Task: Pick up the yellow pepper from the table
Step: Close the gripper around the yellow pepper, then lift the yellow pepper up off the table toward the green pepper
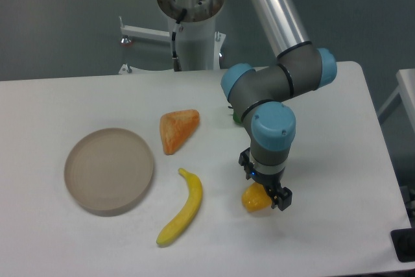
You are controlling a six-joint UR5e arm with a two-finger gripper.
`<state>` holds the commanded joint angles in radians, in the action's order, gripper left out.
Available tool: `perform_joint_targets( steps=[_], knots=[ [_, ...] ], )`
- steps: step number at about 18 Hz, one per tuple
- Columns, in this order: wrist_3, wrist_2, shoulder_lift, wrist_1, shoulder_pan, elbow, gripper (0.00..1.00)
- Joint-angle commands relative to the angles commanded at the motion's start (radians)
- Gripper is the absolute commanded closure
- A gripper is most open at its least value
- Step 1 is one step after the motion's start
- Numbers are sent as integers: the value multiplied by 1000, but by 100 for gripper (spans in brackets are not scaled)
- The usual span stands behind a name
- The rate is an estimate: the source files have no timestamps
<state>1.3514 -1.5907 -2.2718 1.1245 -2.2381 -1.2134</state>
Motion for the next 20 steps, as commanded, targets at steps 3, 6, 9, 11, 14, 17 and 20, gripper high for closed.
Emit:
perform_joint_targets(
  steps=[3, 6, 9, 11, 14, 17, 20],
  knots=[
    [0, -38, -18, -5, 11, 2, 0],
    [14, -49, -38, -21, 18, 6, 0],
    [18, -49, -49, -25, 18, 11, 19],
    [6, -48, -48, -23, 18, 12, 50],
    [5, -41, -37, -20, 18, 17, 71],
    [0, -41, 4, 27, 14, 6, 71],
    [0, -43, 53, 136, 9, 6, 71]
  ],
)
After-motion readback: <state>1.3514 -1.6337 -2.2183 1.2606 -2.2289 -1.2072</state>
